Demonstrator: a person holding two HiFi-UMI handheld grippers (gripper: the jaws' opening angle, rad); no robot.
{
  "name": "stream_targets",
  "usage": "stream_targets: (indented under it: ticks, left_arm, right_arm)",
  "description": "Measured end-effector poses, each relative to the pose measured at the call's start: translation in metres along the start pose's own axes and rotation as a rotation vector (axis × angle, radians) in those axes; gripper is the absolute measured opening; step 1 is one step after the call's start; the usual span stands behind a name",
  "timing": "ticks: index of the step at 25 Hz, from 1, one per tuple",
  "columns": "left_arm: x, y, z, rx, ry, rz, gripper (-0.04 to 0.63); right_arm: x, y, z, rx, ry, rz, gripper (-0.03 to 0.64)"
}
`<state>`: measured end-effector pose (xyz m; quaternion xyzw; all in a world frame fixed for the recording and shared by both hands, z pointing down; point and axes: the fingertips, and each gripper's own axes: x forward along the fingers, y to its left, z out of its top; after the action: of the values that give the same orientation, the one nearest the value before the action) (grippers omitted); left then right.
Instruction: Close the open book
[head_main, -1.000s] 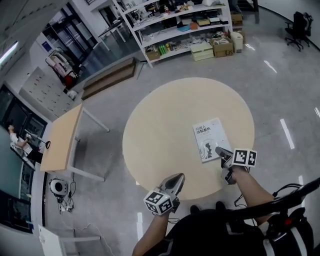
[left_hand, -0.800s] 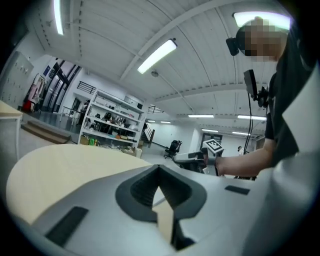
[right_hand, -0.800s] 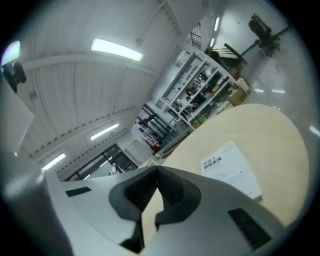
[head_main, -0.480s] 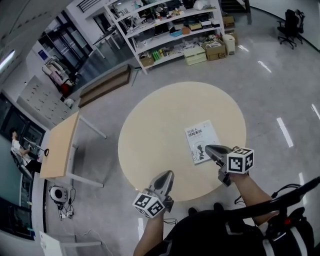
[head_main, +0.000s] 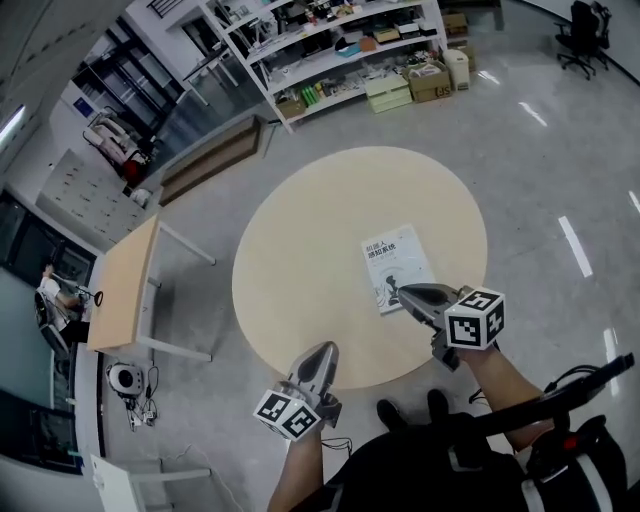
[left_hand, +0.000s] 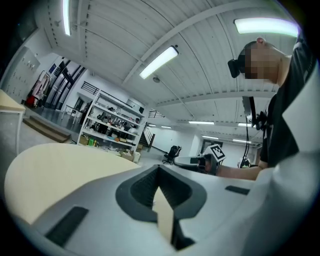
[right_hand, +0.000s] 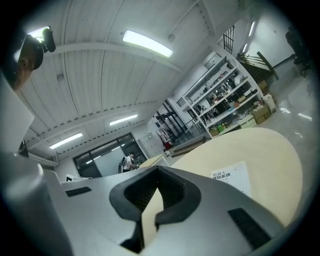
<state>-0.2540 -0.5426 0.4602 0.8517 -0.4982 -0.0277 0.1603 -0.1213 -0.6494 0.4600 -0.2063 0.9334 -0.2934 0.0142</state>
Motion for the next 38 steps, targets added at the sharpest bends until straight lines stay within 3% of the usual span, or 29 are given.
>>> stream_targets:
  ticks: [5, 11, 15, 20, 26, 33, 38]
  left_arm:
    - [-0.022, -0.016, -0.006, 0.017, -0.007, 0.030, 0.000]
    - [-0.065, -0.045, -0.018, 0.065, -0.028, -0.018, -0.002]
    - [-0.115, -0.064, -0.035, 0.071, -0.029, -0.046, -0.002]
    - [-0.184, -0.084, -0.064, 0.093, -0.044, -0.092, -0.002]
    - [-0.252, -0.112, -0.070, 0.026, -0.057, -0.119, -0.002]
    - [-0.289, -0.191, -0.065, 0.092, -0.057, -0.194, -0.002]
    - [-0.311, -0.258, -0.076, 0.121, -0.062, -0.178, -0.002]
  right_arm:
    - [-0.013, 0.016, -0.019, -0.018, 0.001, 0.031, 0.000]
    - [-0.030, 0.058, -0.042, -0.059, -0.015, 0.022, 0.000]
    - [-0.049, 0.106, -0.068, -0.186, -0.009, -0.044, 0.000]
    - [-0.068, 0.170, -0.122, -0.171, -0.022, -0.070, 0.000]
    - [-0.112, 0.257, -0.155, -0.194, -0.035, -0.101, 0.000]
    - [-0.185, 0.313, -0.155, -0.217, -0.119, -0.123, 0.000]
    - [-0.259, 0.328, -0.172, -0.212, -0.171, -0.113, 0.000]
